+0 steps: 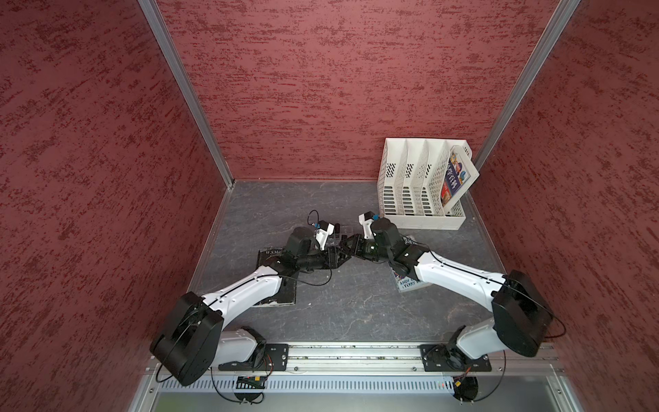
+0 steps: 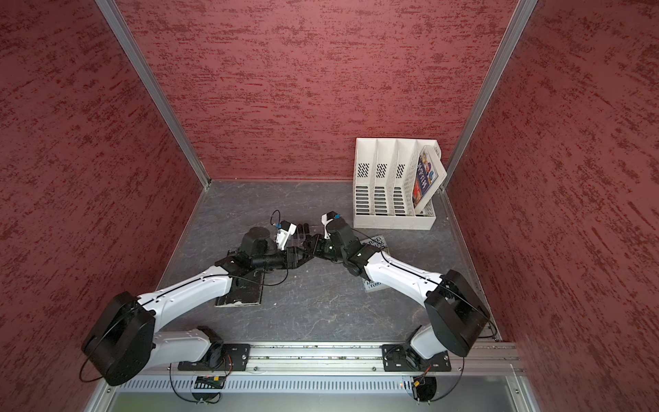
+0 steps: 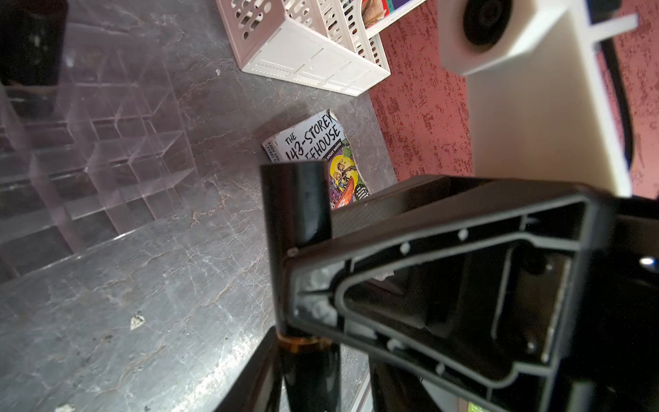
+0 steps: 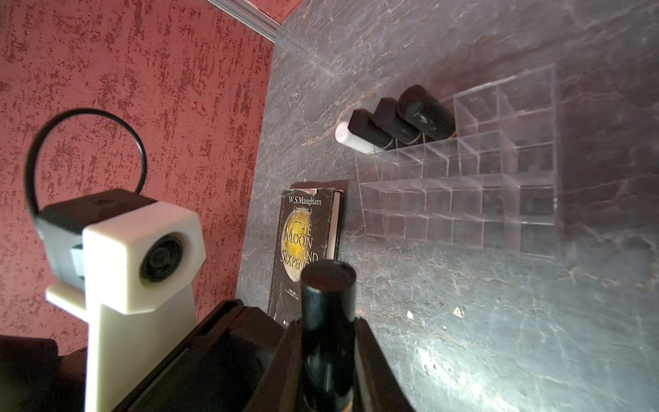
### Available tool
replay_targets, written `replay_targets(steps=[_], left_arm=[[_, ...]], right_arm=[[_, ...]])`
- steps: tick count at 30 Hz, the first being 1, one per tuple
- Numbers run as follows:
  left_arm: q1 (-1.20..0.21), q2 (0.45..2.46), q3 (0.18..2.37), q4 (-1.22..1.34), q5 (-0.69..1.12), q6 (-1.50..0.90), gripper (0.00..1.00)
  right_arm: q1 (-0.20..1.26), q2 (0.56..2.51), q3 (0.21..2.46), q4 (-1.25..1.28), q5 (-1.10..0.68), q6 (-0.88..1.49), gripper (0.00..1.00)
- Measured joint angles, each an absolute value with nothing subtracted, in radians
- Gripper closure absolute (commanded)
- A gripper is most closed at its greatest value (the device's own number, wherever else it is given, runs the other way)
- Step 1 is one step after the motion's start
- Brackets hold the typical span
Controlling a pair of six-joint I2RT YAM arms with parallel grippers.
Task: Arrange the lipsticks in the organizer
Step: Pick up the lipstick at the center of the board.
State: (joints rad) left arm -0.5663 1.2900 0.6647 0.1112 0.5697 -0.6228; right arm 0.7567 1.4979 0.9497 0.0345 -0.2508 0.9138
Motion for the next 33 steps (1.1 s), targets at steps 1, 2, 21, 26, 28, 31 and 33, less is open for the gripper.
replay_targets(steps=[1,2,21,26,28,31,33], left_arm=[[-0.566,1.291,0.666,0.111,0.569,-0.622,0.66],[-0.566,1.291,0.666,0.109,0.569,-0.621,0.67],[-0.669,1.246,0.687,0.031,0.408,-0.348,0.9],[-0.689,1.248,0.709,0.018,0.377,-0.293,0.9],[-0.69,1.248,0.71,0.015,0.369,-0.281,0.89],[-0.69,1.248,0.711,0.007,0.361,-0.273,0.89],[-0.69,1.25,0.711,-0.005,0.358,-0.272,0.87]], right_arm=[[0.757,1.498,0.95,0.036,-0.252,0.918,0.8],[0.757,1.498,0.95,0.037,-0.253,0.921,0.79],[0.596,1.427,1.027,-0.158,-0.44,0.88,0.5],[0.596,1.432,1.072,-0.221,-0.488,0.838,0.61],[0.596,1.439,1.074,-0.236,-0.5,0.83,0.64],[0.596,1.463,1.074,-0.242,-0.516,0.83,0.68],[0.596,1.48,1.074,-0.241,-0.525,0.831,0.7]])
